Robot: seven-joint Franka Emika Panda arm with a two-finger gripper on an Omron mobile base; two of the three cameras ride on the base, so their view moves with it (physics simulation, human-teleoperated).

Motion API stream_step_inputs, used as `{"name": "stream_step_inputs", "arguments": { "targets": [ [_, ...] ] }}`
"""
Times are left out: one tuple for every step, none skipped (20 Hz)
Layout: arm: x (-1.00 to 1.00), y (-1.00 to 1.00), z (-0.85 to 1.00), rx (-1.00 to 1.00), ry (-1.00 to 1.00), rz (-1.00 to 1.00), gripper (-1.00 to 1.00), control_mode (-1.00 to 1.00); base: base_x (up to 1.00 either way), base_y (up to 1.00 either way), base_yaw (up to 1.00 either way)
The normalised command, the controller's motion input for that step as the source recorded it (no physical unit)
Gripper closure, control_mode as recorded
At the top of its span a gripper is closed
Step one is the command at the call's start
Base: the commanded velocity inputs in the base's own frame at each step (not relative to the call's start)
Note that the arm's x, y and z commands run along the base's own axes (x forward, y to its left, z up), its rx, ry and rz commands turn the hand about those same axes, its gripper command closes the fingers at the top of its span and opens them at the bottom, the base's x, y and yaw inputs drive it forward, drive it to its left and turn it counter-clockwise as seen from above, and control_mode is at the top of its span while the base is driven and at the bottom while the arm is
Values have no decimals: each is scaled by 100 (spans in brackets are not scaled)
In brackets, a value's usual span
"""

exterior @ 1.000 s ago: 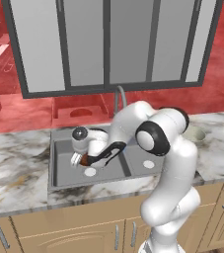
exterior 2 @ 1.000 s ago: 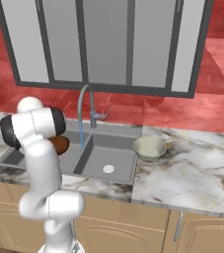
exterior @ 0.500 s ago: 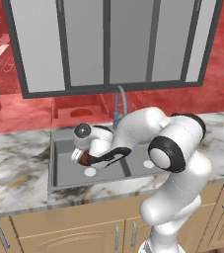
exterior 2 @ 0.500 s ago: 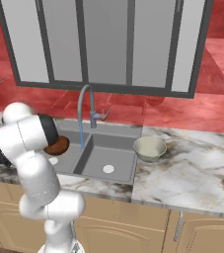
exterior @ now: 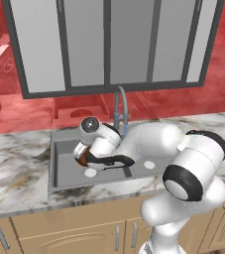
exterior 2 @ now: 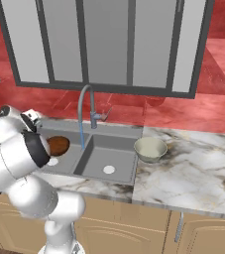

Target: Rinse each bowl for a few seconds and place them down in the sink or on the counter.

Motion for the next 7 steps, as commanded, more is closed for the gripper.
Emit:
{"name": "stream_step_inputs", "arguments": {
  "targets": [
    [-30, -9, 58, 7, -1, -4, -100, -100, 0, 0, 0],
    [-30, -9, 58, 7, -1, -4, -100, -100, 0, 0, 0],
    [-33, -8, 56, 8, -1, -3, -100, -100, 0, 0, 0],
    [-32, -9, 56, 8, -1, -3, -100, -100, 0, 0, 0],
    [-30, -10, 58, 7, -3, -2, -100, -100, 0, 0, 0],
    [-33, -10, 59, 7, -4, -1, -100, -100, 0, 0, 0],
    [-39, -12, 58, 7, -6, 0, -100, -100, 0, 0, 0]
  ]
}}
